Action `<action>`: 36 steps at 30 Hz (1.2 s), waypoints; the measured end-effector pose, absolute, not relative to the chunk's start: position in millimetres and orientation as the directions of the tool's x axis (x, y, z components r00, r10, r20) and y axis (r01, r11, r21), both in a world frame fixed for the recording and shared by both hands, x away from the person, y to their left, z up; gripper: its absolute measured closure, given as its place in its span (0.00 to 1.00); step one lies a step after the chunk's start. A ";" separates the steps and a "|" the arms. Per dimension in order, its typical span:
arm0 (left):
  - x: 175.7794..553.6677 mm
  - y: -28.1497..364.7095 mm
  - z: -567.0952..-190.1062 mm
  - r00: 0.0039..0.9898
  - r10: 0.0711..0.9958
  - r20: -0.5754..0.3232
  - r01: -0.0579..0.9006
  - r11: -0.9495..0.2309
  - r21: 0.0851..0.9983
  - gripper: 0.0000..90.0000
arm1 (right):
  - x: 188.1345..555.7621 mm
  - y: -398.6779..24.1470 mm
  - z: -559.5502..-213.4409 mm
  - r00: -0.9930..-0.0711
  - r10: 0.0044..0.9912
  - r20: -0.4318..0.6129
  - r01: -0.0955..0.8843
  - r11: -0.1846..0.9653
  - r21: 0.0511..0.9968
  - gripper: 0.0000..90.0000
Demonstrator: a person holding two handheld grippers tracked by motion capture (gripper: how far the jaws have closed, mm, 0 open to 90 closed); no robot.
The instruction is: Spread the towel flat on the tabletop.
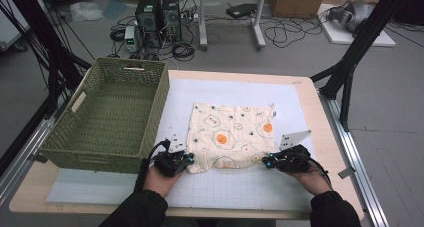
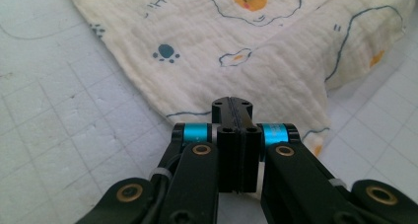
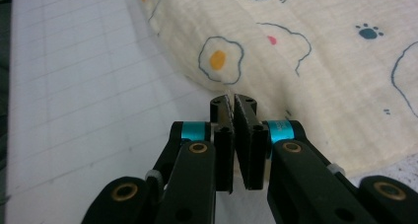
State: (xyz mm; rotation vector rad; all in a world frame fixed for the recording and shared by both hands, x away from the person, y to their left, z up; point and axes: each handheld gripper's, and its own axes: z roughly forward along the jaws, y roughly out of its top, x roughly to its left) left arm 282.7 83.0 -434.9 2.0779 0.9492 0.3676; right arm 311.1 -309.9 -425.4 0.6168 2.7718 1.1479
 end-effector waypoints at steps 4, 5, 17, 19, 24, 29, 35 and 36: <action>278.6 88.0 -431.2 0.675 0.734 -0.072 0.497 -0.381 0.780 0.99 | 303.2 -317.5 -420.9 -0.917 0.388 0.092 0.335 0.623 0.707 0.94; 277.5 88.8 -430.8 0.677 0.731 -0.080 0.499 -0.377 0.780 0.98 | 301.9 -319.0 -420.2 -0.915 0.392 0.096 0.338 0.613 0.715 0.93; 274.2 78.9 -443.9 0.719 0.689 -0.088 0.507 -0.434 0.745 0.88 | 303.5 -308.2 -437.3 -0.914 0.398 0.075 0.342 0.660 0.668 0.86; 275.4 79.6 -443.7 0.722 0.685 -0.093 0.507 -0.434 0.745 0.96 | 304.3 -307.9 -437.7 -0.914 0.399 0.073 0.342 0.660 0.669 0.92; 274.1 81.8 -441.5 0.722 0.684 -0.105 0.513 -0.427 0.745 0.99 | 303.4 -309.1 -436.9 -0.924 0.366 0.107 0.339 0.659 0.672 0.97; 269.4 87.6 -437.3 0.721 0.682 -0.125 0.520 -0.412 0.749 0.99 | 295.8 -313.5 -431.0 -0.930 0.346 0.124 0.330 0.641 0.693 0.97; 265.7 89.7 -434.3 0.729 0.670 -0.137 0.514 -0.405 0.756 0.95 | 288.9 -320.8 -427.1 -0.930 0.342 0.133 0.327 0.611 0.721 0.91; 266.5 88.4 -434.9 0.727 0.673 -0.137 0.517 -0.405 0.754 0.90 | 289.1 -320.6 -426.3 -0.926 0.353 0.132 0.334 0.605 0.723 0.86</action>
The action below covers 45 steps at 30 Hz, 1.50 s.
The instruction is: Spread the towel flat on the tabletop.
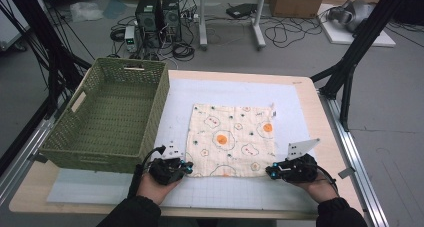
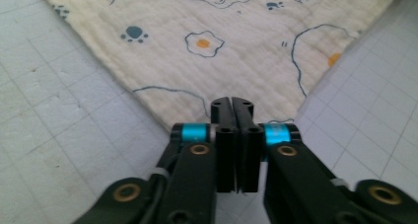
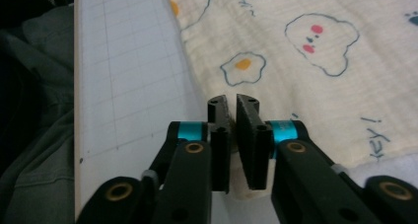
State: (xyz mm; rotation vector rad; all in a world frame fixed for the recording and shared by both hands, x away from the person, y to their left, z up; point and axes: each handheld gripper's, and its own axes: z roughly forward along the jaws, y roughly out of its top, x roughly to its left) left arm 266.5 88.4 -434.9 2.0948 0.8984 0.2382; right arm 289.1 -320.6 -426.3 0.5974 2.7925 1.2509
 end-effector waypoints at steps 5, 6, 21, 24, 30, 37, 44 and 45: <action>271.4 81.7 -441.9 0.733 0.670 -0.118 0.520 -0.440 0.732 0.81 | 293.1 -312.9 -427.1 -0.926 0.352 0.137 0.336 0.602 0.725 0.77; 271.3 81.2 -442.6 0.732 0.671 -0.115 0.516 -0.438 0.736 0.82 | 293.5 -310.8 -428.4 -0.927 0.351 0.133 0.335 0.613 0.716 0.77; 260.5 85.2 -441.7 0.751 0.650 -0.119 0.507 -0.452 0.733 0.99 | 287.2 -308.2 -440.1 -0.940 0.289 0.183 0.332 0.647 0.687 0.98; 257.6 86.5 -440.9 0.756 0.643 -0.119 0.499 -0.450 0.740 0.99 | 282.7 -310.0 -440.0 -0.942 0.279 0.187 0.327 0.640 0.695 0.98; 263.8 86.7 -433.3 0.748 0.652 -0.122 0.487 -0.414 0.769 0.95 | 286.7 -317.9 -430.7 -0.927 0.320 0.198 0.354 0.567 0.744 0.85; 274.2 84.4 -430.7 0.744 0.660 -0.103 0.463 -0.398 0.792 0.84 | 297.4 -320.8 -429.0 -0.904 0.372 0.208 0.393 0.535 0.748 0.70; 286.7 79.2 -426.0 0.740 0.661 -0.126 0.469 -0.372 0.801 0.76 | 307.3 -325.1 -426.5 -0.883 0.425 0.201 0.414 0.500 0.761 0.62; 289.2 78.1 -424.8 0.740 0.660 -0.129 0.467 -0.367 0.804 0.76 | 309.6 -325.5 -427.0 -0.879 0.432 0.202 0.418 0.496 0.761 0.62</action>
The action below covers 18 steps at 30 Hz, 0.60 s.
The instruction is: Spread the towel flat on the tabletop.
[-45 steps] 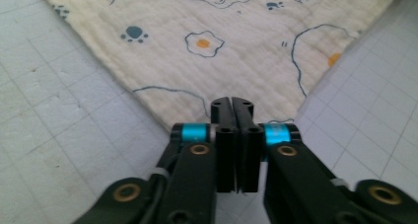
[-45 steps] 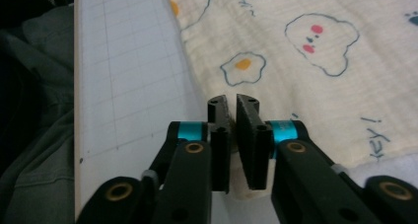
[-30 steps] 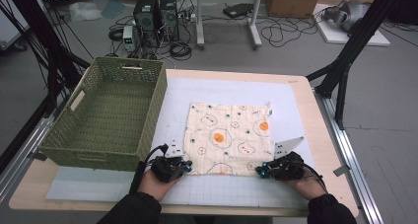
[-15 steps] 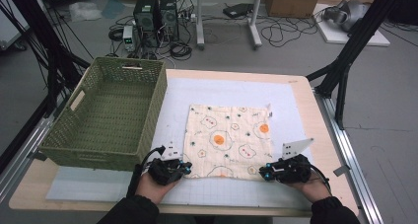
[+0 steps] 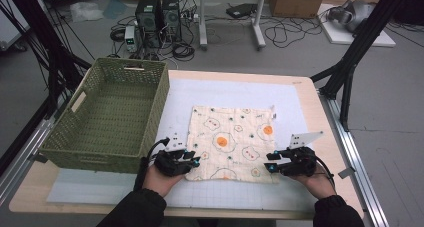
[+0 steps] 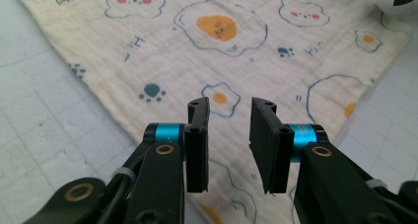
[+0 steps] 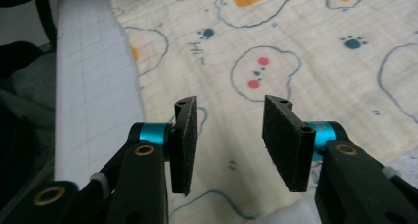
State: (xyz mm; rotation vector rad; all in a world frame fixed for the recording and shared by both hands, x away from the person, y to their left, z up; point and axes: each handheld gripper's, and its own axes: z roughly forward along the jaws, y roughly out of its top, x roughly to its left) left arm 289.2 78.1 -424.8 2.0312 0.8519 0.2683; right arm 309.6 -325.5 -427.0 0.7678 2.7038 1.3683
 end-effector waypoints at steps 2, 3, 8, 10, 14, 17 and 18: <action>294.5 76.5 -422.8 0.737 0.663 -0.136 0.471 -0.358 0.806 0.74 | 313.6 -325.7 -427.5 -0.875 0.445 0.191 0.420 0.500 0.758 0.61; 297.0 75.8 -422.2 0.733 0.665 -0.140 0.472 -0.350 0.809 0.74 | 315.3 -325.6 -427.5 -0.871 0.450 0.197 0.427 0.497 0.756 0.60; 308.9 73.3 -420.0 0.722 0.676 -0.148 0.476 -0.330 0.815 0.73 | 326.0 -324.1 -426.6 -0.864 0.469 0.185 0.432 0.500 0.751 0.58; 312.7 72.5 -419.2 0.715 0.684 -0.145 0.475 -0.323 0.819 0.73 | 331.1 -323.9 -425.3 -0.861 0.475 0.181 0.433 0.500 0.750 0.57; 320.9 71.6 -415.8 0.708 0.691 -0.146 0.479 -0.317 0.819 0.73 | 342.6 -324.5 -420.8 -0.852 0.492 0.180 0.443 0.491 0.751 0.56; 328.4 69.4 -408.1 0.708 0.696 -0.118 0.463 -0.331 0.822 0.74 | 351.3 -323.7 -414.1 -0.850 0.499 0.171 0.442 0.496 0.748 0.54; 331.6 68.7 -405.1 0.706 0.698 -0.123 0.464 -0.324 0.824 0.74 | 354.0 -323.5 -411.3 -0.851 0.497 0.172 0.439 0.493 0.751 0.54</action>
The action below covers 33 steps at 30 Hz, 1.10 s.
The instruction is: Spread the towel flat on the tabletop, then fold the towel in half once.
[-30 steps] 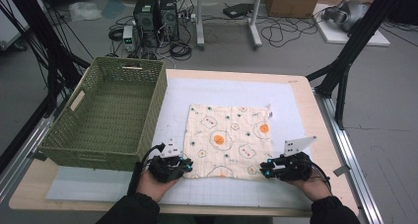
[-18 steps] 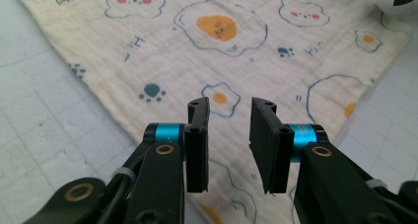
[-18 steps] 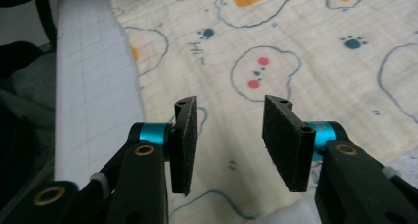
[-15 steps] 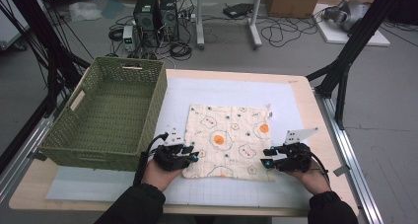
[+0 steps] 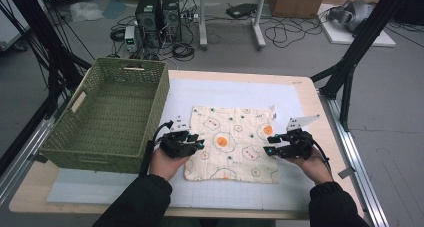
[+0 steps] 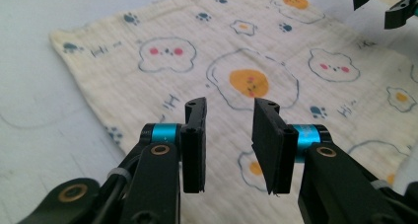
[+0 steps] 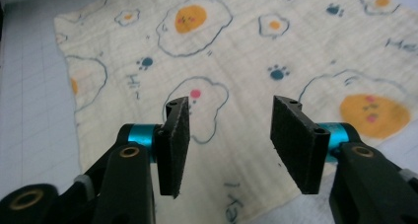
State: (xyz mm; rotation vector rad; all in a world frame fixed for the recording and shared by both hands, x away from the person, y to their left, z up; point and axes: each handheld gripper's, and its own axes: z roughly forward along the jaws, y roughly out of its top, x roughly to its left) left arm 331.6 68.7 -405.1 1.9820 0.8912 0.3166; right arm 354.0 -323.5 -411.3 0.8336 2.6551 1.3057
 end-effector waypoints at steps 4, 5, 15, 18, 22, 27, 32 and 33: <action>343.9 64.1 -392.9 0.703 0.702 -0.114 0.452 -0.317 0.834 0.75 | 362.8 -320.7 -399.6 -0.857 0.492 0.153 0.426 0.509 0.748 0.54; 347.3 63.4 -389.8 0.702 0.704 -0.108 0.446 -0.317 0.837 0.75 | 365.8 -320.8 -396.9 -0.859 0.492 0.144 0.419 0.514 0.748 0.54; 385.2 62.2 -386.8 0.628 0.768 -0.123 0.484 -0.262 0.835 0.76 | 401.1 -325.9 -375.3 -0.832 0.543 0.115 0.432 0.503 0.749 0.54; 391.8 61.2 -396.1 0.616 0.779 -0.116 0.513 -0.285 0.809 0.75 | 409.4 -328.5 -380.2 -0.817 0.564 0.115 0.449 0.499 0.742 0.54; 397.8 59.5 -404.6 0.608 0.788 -0.096 0.515 -0.299 0.803 0.77 | 418.8 -331.4 -390.0 -0.796 0.594 0.120 0.476 0.491 0.730 0.54; 404.3 63.5 -417.6 0.572 0.813 -0.106 0.547 -0.282 0.788 0.81 | 426.3 -334.3 -398.9 -0.769 0.626 0.129 0.500 0.464 0.731 0.56; 409.7 62.2 -427.4 0.555 0.828 -0.082 0.570 -0.307 0.762 0.80 | 432.5 -334.4 -411.2 -0.750 0.650 0.121 0.524 0.473 0.708 0.57; 410.5 61.7 -429.1 0.546 0.834 -0.076 0.576 -0.308 0.757 0.79 | 433.5 -334.2 -413.5 -0.744 0.657 0.123 0.534 0.473 0.701 0.58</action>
